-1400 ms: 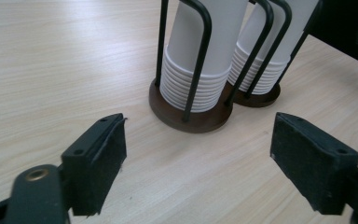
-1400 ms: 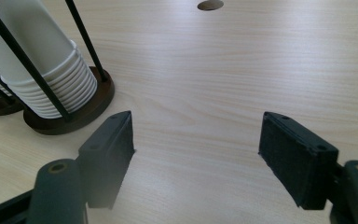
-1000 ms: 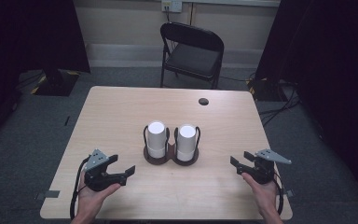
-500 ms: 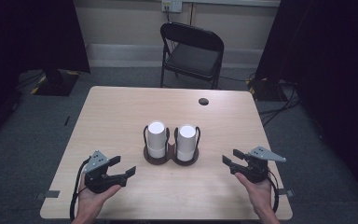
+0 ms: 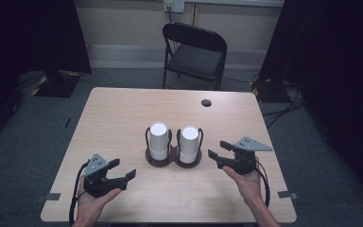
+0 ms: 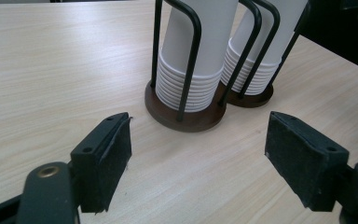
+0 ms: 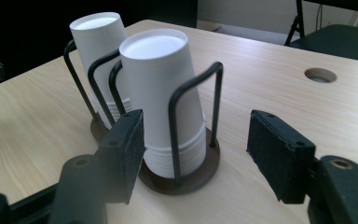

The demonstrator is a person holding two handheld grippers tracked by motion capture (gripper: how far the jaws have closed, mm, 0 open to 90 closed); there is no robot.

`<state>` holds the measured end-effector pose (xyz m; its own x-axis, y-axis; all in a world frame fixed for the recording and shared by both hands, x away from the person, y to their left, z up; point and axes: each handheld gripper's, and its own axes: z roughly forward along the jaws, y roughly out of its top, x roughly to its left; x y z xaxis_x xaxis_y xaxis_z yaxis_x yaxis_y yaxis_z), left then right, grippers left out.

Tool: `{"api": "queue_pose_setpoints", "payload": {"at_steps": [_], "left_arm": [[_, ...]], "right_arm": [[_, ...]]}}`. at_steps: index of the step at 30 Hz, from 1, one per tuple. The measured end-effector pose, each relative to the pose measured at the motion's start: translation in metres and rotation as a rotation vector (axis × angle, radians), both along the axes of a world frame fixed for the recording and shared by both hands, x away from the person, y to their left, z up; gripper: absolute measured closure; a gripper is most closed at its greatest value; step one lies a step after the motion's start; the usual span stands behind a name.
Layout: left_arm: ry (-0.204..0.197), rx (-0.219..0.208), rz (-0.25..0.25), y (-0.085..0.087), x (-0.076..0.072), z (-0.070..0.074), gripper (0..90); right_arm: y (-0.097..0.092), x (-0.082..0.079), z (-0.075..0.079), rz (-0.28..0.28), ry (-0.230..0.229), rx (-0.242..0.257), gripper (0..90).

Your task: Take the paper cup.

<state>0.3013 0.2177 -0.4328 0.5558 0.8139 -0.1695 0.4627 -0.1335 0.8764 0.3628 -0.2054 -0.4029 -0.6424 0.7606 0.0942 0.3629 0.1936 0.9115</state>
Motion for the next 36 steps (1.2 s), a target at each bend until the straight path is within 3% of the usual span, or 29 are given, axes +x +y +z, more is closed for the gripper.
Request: {"api": "queue_pose_setpoints", "payload": {"at_steps": [5, 10, 15, 20, 36], "left_arm": [[0.005, -0.001, -0.003, -0.001, 0.001, -0.001, 23.3], [0.004, 0.000, 0.000, 0.000, 0.000, -0.001, 23.7], [0.001, 0.001, -0.001, 0.000, 0.000, 0.000, 24.1], [0.003, 0.001, -0.002, 0.000, -0.001, 0.000, 24.4], [0.004, 0.005, -0.004, 0.000, 0.001, -0.002, 24.8]], "right_arm": [[0.013, 0.010, 0.007, 0.025, -0.017, -0.005, 30.8], [0.024, 0.020, 0.013, 0.035, -0.039, 0.023, 34.2], [0.037, 0.026, 0.018, 0.067, -0.044, 0.001, 34.5], [0.047, 0.035, 0.022, 0.081, -0.051, 0.014, 33.0], [0.065, 0.054, 0.013, 0.096, -0.040, 0.014, 29.4]]}}
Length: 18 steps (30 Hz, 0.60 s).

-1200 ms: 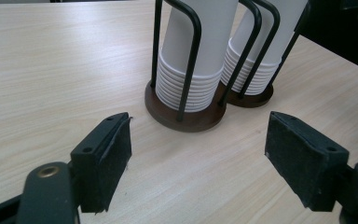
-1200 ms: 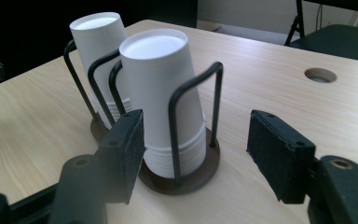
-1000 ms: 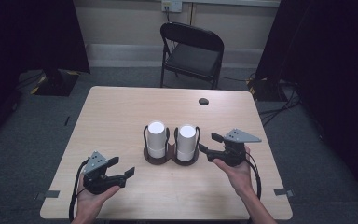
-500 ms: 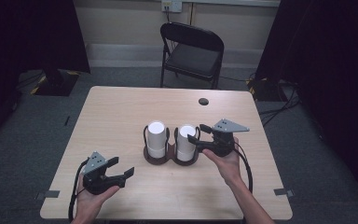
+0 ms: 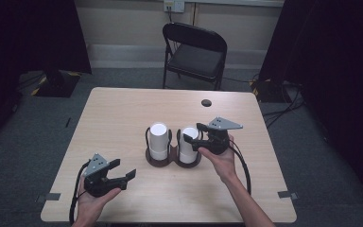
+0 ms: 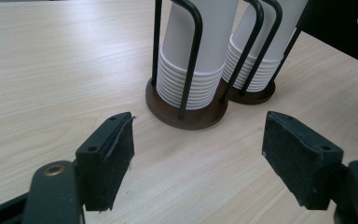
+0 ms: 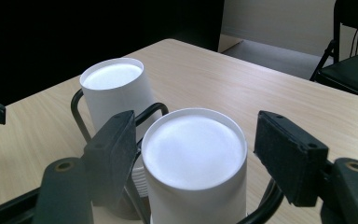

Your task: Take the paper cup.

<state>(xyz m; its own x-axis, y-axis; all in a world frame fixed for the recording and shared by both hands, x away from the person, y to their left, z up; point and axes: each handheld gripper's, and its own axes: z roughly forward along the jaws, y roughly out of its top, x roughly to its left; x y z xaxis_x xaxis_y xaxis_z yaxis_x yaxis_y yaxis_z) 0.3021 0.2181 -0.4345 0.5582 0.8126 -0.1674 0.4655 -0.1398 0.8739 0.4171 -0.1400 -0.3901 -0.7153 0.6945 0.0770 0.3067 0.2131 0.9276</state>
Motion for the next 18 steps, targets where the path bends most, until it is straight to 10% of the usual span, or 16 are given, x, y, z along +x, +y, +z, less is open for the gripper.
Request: {"api": "queue_pose_setpoints", "payload": {"at_steps": [18], "left_arm": [[-0.005, 0.006, 0.002, 0.000, -0.001, 0.001, 25.2]], "right_arm": [[0.010, 0.010, -0.012, 0.016, 0.008, -0.024, 29.6]]}}
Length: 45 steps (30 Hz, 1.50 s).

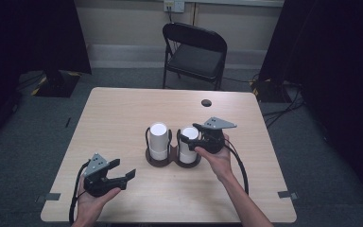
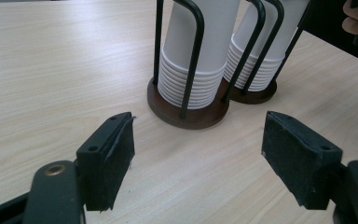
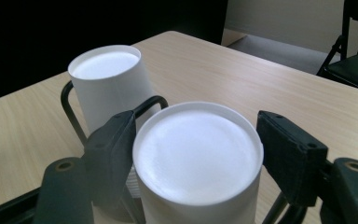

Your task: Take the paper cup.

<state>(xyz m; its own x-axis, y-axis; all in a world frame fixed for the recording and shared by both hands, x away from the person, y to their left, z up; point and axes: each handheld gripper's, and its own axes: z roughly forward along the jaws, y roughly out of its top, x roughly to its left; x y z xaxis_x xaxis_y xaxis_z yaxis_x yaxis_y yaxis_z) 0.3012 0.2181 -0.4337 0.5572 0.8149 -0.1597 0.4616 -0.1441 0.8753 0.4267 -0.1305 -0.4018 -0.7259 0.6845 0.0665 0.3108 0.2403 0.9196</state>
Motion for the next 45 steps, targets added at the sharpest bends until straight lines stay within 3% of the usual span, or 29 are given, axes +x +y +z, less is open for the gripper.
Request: {"api": "queue_pose_setpoints", "payload": {"at_steps": [15, 35, 45], "left_arm": [[-0.002, 0.002, 0.001, 0.001, 0.000, 0.000, 25.4], [0.000, -0.009, 0.003, 0.000, 0.001, 0.000, 25.6], [0.004, -0.015, -0.005, 0.000, 0.001, 0.000, 26.4]], "right_arm": [[0.003, 0.001, -0.004, 0.001, 0.000, -0.043, 33.2], [0.002, -0.004, 0.008, -0.016, -0.032, -0.035, 33.8], [0.003, -0.004, 0.020, -0.016, -0.042, -0.002, 34.0]]}}
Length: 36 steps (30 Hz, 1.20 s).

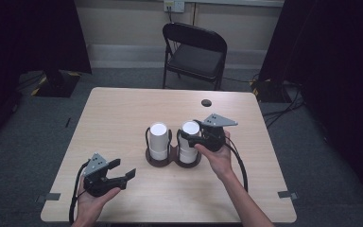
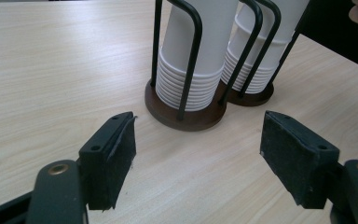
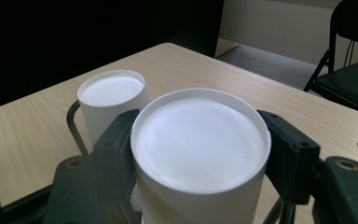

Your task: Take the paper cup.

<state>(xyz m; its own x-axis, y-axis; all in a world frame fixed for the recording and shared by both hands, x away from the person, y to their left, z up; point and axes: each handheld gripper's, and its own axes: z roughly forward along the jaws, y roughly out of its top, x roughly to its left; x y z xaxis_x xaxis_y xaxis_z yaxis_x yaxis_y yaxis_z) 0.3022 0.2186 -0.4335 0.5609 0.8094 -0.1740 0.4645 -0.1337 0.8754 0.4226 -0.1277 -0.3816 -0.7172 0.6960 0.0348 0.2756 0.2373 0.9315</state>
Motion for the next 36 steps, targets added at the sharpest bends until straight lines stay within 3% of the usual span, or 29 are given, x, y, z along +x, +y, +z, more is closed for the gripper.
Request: {"api": "queue_pose_setpoints", "payload": {"at_steps": [26, 36], "left_arm": [[-0.002, -0.004, -0.002, -0.005, 0.001, 0.002, 27.1], [-0.047, -0.006, -0.009, -0.014, 0.000, 0.014, 28.2]], "right_arm": [[-0.005, -0.003, 0.031, -0.015, -0.039, 0.038, 34.2], [-0.008, -0.004, 0.035, -0.022, -0.036, 0.071, 34.2]]}}
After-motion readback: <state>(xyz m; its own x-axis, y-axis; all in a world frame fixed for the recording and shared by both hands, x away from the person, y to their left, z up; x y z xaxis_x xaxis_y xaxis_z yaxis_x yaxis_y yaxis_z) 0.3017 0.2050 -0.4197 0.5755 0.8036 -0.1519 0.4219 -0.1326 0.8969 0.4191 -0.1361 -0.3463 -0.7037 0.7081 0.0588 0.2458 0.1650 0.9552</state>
